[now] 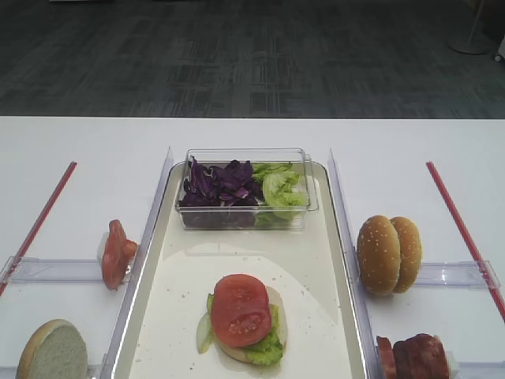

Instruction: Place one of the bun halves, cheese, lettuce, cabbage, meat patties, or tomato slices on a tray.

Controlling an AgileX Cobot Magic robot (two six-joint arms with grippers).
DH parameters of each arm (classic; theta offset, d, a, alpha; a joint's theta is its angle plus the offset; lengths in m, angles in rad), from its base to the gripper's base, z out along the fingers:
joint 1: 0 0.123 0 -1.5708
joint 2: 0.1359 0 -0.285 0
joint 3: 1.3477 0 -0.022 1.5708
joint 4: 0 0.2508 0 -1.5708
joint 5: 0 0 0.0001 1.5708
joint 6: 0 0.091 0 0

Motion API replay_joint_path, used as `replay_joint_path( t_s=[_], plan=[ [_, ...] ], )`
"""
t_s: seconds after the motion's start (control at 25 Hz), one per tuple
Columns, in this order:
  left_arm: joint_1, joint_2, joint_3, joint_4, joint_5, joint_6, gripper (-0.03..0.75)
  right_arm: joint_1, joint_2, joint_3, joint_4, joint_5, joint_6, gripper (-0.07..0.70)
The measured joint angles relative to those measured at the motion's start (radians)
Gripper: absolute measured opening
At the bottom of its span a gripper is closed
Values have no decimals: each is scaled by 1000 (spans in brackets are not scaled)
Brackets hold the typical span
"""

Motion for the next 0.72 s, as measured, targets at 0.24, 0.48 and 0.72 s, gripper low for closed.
replay_joint_path(
  t_s=[0.24, 0.48, 0.72],
  plan=[
    [0, 0, 0, 0, 0, -1, 382, 0, 0, 0, 0, 0, 0, 480],
    [0, 0, 0, 0, 0, -1, 382, 0, 0, 0, 0, 0, 0, 480],
    [0, 0, 0, 0, 0, -2, 382, 0, 0, 0, 0, 0, 0, 480]
  ],
)
